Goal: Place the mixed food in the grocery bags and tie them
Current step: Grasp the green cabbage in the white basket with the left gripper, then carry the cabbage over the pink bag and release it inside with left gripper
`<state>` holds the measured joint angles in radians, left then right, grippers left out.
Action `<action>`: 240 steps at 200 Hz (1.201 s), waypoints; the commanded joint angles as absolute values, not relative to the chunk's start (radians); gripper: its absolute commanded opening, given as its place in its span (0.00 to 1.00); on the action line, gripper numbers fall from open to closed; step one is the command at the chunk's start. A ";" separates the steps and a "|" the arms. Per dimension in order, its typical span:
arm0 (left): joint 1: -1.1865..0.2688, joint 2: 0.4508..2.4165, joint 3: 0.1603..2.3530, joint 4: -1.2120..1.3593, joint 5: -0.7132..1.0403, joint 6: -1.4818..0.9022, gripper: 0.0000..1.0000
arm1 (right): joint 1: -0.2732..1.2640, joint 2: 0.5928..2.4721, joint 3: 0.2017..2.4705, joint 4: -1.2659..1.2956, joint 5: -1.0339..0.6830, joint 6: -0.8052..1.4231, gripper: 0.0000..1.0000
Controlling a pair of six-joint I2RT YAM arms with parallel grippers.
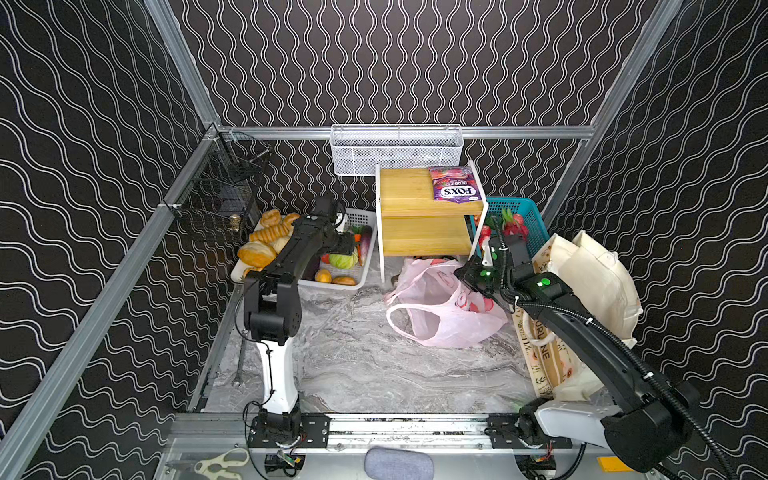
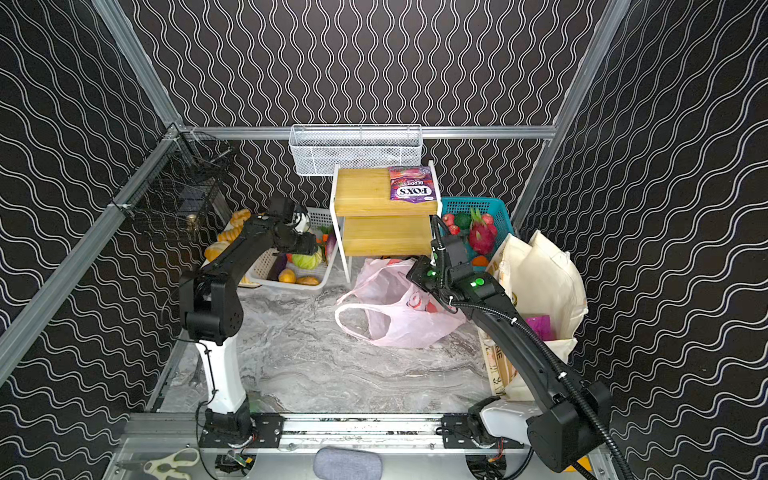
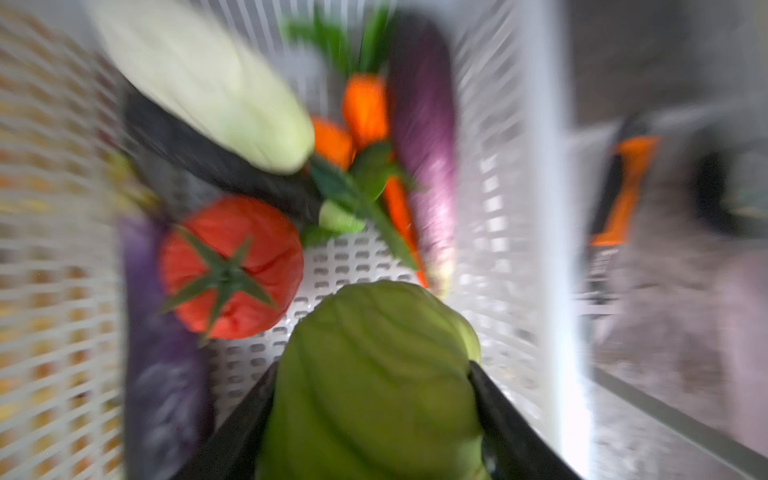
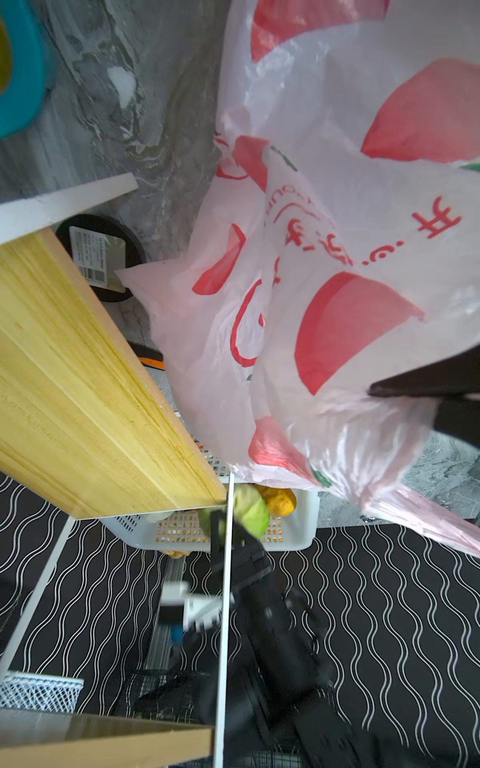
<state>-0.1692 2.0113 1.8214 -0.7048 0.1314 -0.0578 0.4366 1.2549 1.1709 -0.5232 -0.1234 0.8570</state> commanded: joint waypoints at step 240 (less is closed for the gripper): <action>-0.497 1.351 0.915 0.113 0.611 -0.749 0.54 | 0.375 1.296 1.109 -0.297 -0.456 1.015 0.00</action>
<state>-0.4915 1.3273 0.9321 -0.2043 0.5907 -0.5903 0.3748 1.2980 1.1088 -0.3351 -0.3740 1.0065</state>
